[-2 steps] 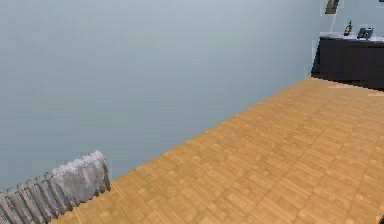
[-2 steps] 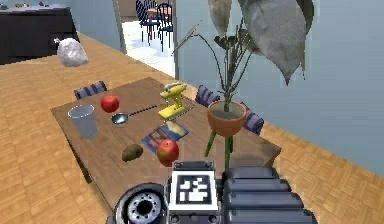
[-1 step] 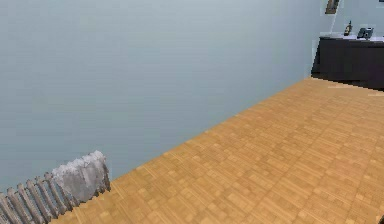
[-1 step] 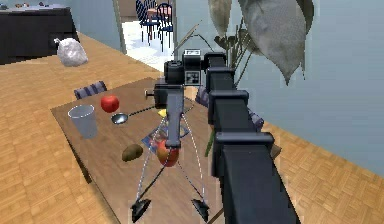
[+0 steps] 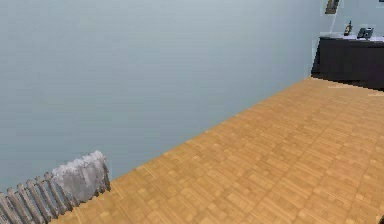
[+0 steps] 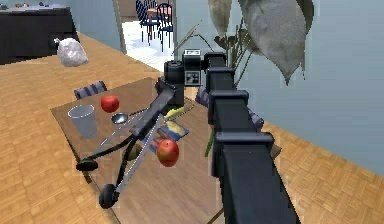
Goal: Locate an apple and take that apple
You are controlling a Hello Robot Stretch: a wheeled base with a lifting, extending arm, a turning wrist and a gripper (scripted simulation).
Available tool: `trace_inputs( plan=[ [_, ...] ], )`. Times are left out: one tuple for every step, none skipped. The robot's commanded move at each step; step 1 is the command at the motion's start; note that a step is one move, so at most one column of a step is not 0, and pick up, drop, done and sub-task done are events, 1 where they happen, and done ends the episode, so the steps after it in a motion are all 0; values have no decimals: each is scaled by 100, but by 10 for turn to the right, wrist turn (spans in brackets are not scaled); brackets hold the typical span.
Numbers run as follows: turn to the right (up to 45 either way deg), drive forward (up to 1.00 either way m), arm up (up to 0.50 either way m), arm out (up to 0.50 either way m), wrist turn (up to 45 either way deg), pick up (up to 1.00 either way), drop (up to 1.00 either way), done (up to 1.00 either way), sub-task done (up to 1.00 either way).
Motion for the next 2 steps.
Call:
trace_inputs(
  plan=[
    [0,0,0,0,450,0,0,0,0],
    [0,0,0,0,450,0,0,0,0]
  ],
)
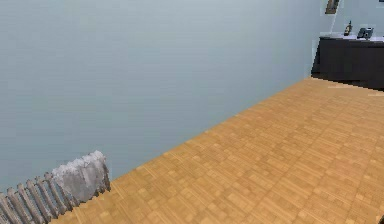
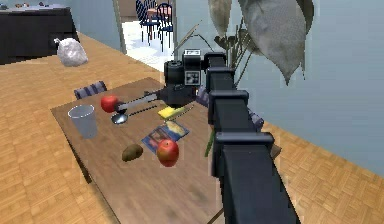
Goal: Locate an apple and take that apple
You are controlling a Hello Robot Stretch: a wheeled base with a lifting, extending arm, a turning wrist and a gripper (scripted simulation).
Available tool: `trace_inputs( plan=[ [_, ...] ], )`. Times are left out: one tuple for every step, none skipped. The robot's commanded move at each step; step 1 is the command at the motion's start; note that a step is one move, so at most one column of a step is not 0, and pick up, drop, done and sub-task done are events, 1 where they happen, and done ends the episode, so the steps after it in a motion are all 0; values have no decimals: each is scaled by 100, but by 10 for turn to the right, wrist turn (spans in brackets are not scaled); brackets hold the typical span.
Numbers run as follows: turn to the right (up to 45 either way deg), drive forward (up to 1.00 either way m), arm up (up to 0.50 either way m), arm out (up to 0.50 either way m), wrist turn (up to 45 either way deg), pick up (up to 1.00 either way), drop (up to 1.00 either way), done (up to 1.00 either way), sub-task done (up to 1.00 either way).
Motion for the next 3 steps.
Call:
trace_inputs(
  plan=[
    [0,0,0,0,240,0,0,0,0],
    [0,0,-28,0,0,0,0,0,0],
    [0,0,0,0,0,100,0,0,0]
  ],
)
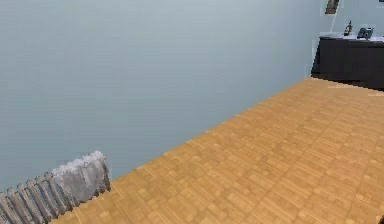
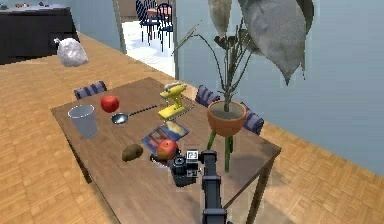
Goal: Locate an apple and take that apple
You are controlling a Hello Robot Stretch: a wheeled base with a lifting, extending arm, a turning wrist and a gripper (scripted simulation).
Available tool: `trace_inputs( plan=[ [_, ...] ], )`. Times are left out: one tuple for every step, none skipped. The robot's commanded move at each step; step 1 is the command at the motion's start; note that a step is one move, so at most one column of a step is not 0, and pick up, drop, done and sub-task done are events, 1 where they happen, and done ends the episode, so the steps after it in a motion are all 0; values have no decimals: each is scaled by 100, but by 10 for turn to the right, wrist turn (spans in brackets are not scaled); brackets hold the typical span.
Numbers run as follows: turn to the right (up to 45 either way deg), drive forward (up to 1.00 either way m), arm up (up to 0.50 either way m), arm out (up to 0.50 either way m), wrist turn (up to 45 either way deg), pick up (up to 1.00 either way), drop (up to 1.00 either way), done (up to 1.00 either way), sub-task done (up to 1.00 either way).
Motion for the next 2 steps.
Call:
trace_inputs(
  plan=[
    [0,0,10,0,0,0,0,0,0],
    [0,0,0,0,0,0,0,100,0]
  ],
)
